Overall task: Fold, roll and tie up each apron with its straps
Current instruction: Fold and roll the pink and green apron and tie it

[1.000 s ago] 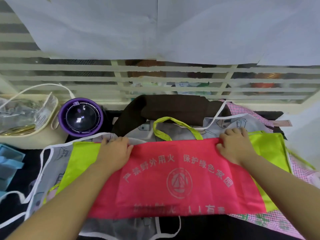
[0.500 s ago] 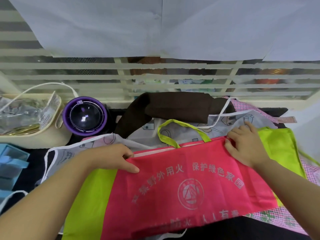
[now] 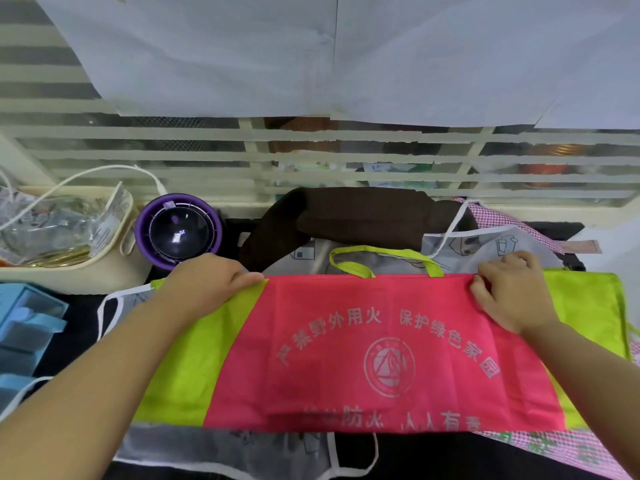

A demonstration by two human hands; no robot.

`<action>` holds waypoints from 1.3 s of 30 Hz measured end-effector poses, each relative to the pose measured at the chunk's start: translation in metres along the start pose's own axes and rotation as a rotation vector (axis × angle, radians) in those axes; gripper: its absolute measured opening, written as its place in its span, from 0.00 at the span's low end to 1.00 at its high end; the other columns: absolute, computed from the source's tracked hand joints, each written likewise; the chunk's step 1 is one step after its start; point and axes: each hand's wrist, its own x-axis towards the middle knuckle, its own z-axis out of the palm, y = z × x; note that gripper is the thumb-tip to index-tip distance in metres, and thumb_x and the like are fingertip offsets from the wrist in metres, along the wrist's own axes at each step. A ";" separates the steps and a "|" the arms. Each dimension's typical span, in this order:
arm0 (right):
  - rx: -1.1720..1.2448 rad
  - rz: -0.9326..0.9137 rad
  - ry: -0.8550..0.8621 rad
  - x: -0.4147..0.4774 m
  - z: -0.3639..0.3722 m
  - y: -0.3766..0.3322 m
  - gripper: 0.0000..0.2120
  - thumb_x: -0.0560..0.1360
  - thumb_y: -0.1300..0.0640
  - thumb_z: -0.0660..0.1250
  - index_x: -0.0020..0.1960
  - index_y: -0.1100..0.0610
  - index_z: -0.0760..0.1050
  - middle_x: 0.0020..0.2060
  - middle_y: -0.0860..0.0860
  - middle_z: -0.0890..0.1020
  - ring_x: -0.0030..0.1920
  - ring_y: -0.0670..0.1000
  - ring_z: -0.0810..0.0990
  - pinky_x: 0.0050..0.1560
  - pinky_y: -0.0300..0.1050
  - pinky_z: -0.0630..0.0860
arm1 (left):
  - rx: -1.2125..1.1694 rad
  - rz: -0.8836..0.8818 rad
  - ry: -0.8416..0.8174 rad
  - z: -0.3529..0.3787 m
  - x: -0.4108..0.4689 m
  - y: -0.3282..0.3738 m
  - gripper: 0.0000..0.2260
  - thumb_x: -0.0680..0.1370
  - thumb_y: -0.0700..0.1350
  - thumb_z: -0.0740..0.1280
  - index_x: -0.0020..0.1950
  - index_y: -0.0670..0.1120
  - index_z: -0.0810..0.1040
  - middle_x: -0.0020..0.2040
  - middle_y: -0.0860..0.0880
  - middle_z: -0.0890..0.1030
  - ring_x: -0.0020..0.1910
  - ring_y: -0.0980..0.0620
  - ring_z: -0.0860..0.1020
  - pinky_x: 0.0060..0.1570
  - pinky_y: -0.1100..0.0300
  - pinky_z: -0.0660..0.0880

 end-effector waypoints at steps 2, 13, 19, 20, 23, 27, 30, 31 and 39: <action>0.002 -0.003 0.016 0.000 0.000 -0.002 0.16 0.71 0.51 0.53 0.28 0.56 0.67 0.23 0.54 0.73 0.30 0.58 0.74 0.49 0.53 0.64 | 0.071 -0.003 0.048 0.007 0.002 -0.007 0.34 0.67 0.75 0.44 0.49 0.56 0.80 0.42 0.54 0.81 0.45 0.52 0.78 0.41 0.55 0.75; -0.041 -0.075 -0.004 -0.002 0.012 -0.003 0.17 0.77 0.50 0.51 0.35 0.56 0.69 0.22 0.54 0.74 0.26 0.57 0.75 0.47 0.53 0.64 | 0.361 0.007 0.507 0.050 -0.013 -0.046 0.05 0.74 0.45 0.67 0.42 0.45 0.75 0.33 0.44 0.80 0.31 0.43 0.76 0.40 0.50 0.64; -0.080 -0.062 -0.031 0.002 0.017 -0.014 0.18 0.77 0.48 0.51 0.37 0.57 0.71 0.23 0.55 0.75 0.27 0.57 0.77 0.48 0.53 0.64 | 0.310 -0.135 0.529 0.054 -0.029 -0.032 0.16 0.69 0.40 0.59 0.53 0.44 0.79 0.46 0.42 0.79 0.46 0.39 0.74 0.50 0.45 0.66; -0.085 -0.063 -0.027 0.002 0.017 -0.016 0.18 0.77 0.48 0.52 0.37 0.57 0.72 0.23 0.56 0.75 0.28 0.57 0.77 0.49 0.53 0.64 | 0.278 -0.133 0.542 0.053 -0.029 -0.020 0.16 0.69 0.40 0.60 0.55 0.45 0.79 0.49 0.42 0.78 0.49 0.40 0.73 0.52 0.45 0.66; -0.084 -0.065 -0.007 0.001 0.017 -0.019 0.18 0.77 0.48 0.52 0.37 0.57 0.72 0.23 0.56 0.76 0.28 0.57 0.77 0.49 0.54 0.64 | 0.123 0.029 0.590 0.054 -0.028 0.040 0.15 0.71 0.41 0.64 0.56 0.48 0.78 0.54 0.46 0.77 0.54 0.43 0.74 0.60 0.44 0.67; -0.077 -0.081 -0.001 0.004 0.017 -0.018 0.19 0.77 0.47 0.51 0.37 0.57 0.72 0.24 0.55 0.77 0.28 0.57 0.77 0.50 0.53 0.63 | 0.052 0.327 0.350 0.089 -0.033 0.125 0.20 0.77 0.58 0.56 0.66 0.54 0.73 0.67 0.50 0.74 0.68 0.46 0.70 0.67 0.34 0.60; -0.064 -0.116 0.003 0.007 0.017 -0.014 0.20 0.77 0.46 0.52 0.36 0.56 0.73 0.23 0.54 0.76 0.28 0.57 0.77 0.51 0.53 0.63 | 0.171 0.263 0.112 0.125 -0.031 0.130 0.27 0.79 0.67 0.46 0.72 0.56 0.66 0.73 0.47 0.68 0.72 0.42 0.66 0.63 0.31 0.52; -0.046 -0.122 0.003 0.008 0.019 -0.014 0.20 0.76 0.45 0.52 0.36 0.56 0.74 0.23 0.53 0.76 0.29 0.57 0.77 0.52 0.53 0.63 | 0.173 0.213 0.075 0.132 -0.030 0.125 0.29 0.78 0.68 0.44 0.73 0.56 0.64 0.74 0.47 0.67 0.72 0.41 0.66 0.62 0.31 0.51; 0.243 -0.120 0.098 -0.010 -0.012 -0.081 0.17 0.77 0.47 0.59 0.57 0.56 0.78 0.56 0.55 0.79 0.60 0.57 0.71 0.71 0.65 0.55 | 0.147 0.163 0.055 0.140 -0.023 0.124 0.31 0.78 0.69 0.44 0.75 0.55 0.61 0.75 0.46 0.65 0.73 0.42 0.64 0.65 0.32 0.51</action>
